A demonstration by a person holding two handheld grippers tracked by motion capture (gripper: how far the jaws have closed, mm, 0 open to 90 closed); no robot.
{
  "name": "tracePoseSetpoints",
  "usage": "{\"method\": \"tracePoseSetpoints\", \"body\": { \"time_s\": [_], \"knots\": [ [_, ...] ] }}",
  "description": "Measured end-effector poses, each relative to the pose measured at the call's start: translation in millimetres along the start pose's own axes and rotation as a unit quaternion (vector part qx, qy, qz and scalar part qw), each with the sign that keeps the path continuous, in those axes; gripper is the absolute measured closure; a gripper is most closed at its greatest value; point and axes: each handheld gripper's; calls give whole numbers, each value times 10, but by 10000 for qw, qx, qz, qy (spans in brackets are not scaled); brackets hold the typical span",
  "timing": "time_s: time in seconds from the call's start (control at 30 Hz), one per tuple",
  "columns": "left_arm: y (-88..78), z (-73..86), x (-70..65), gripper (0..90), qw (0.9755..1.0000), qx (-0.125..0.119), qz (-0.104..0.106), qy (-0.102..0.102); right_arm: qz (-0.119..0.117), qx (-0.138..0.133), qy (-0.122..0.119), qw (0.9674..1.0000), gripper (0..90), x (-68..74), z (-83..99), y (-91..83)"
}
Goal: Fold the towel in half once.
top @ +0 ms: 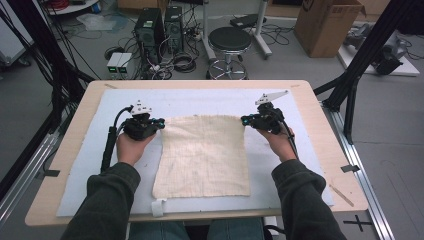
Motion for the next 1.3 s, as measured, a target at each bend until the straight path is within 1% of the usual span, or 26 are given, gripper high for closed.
{"method": "tracePoseSetpoints", "body": {
  "time_s": [0.07,0.1,0.13,0.2,0.23,0.27,0.37,0.4,0.43,0.5,0.57,0.67,0.7,0.77,0.8,0.83,0.9,0.93,0.97,1.0,1.07,1.13,1.17,1.2,1.27,1.3],
  "knots": [
    [-20,0,-13,876,10000,-45,8,21,-52,-18,-15,10000,867,37,9,-22],
    [-42,-2,-28,876,10000,-41,23,63,-52,-18,-15,10000,867,37,9,-22],
    [-64,1,-45,876,9999,-56,10,128,-116,-10,1,9999,866,61,22,-43],
    [-108,14,-72,876,9998,-76,21,208,-136,-54,-61,9999,866,84,40,-63],
    [-129,26,-85,876,9997,-117,12,231,-170,-71,-24,9998,866,103,51,-73],
    [-145,39,-90,876,9997,-149,33,205,-202,-65,-61,9998,867,116,64,-78],
    [-190,84,-109,876,9995,-131,53,276,-252,2,-59,9997,866,153,97,-84],
    [-205,101,-116,876,9994,-120,75,303,-277,-8,-92,9996,866,179,140,-92],
    [-220,117,-123,876,9994,-121,78,327,-318,19,-56,9995,866,192,155,-98],
    [-248,141,-143,876,9992,-102,86,388,-316,24,-121,9994,866,224,178,-114],
    [-277,146,-177,876,9985,-62,100,534,-341,3,-142,9993,865,248,206,-133],
    [-334,137,-241,876,9972,-89,125,733,-374,13,-106,9992,866,284,267,-155],
    [-370,137,-276,876,9960,-62,168,875,-376,14,-97,9992,866,293,292,-161],
    [-385,142,-297,876,9958,-42,181,894,-400,-6,-92,9992,866,300,318,-166],
    [-423,166,-331,876,9953,-87,201,947,-460,-2,-80,9989,866,325,369,-175],
    [-423,166,-331,875,9953,-87,201,947,-460,-2,-80,9989,866,325,369,-175],
    [-443,210,-355,876,9952,-59,219,954,-495,7,-73,9987,866,366,435,-182],
    [-466,258,-369,876,9951,-30,238,961,-522,1,-73,9986,866,382,453,-182],
    [-466,258,-369,876,9951,-30,238,961,-523,17,-92,9986,866,395,469,-182],
    [-503,297,-381,876,9948,-37,251,983,-553,49,-93,9984,866,412,481,-181],
    [-518,317,-387,876,9950,-52,262,957,-577,31,-117,9983,866,451,502,-185],
    [-563,388,-404,876,9946,-57,274,996,-610,22,-192,9980,866,491,518,-187],
    [-579,414,-406,876,9946,-43,288,997,-614,20,-190,9979,866,514,527,-190],
    [-579,414,-406,876,9946,-43,288,997,-627,6,-211,9978,866,531,536,-190],
    [-614,457,-397,876,9952,-70,297,928,-691,-4,-176,9975,866,562,560,-192],
    [-634,469,-386,876,9958,-116,306,854,-691,-4,-176,9975,866,562,560,-192]
  ]
}}
Point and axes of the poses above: each handheld gripper's, and its own axes: y roughly forward along the jaws, z roughly out of its underside, x roughly to its left, and after that the axes turned 9 degrees about -z, right-handed
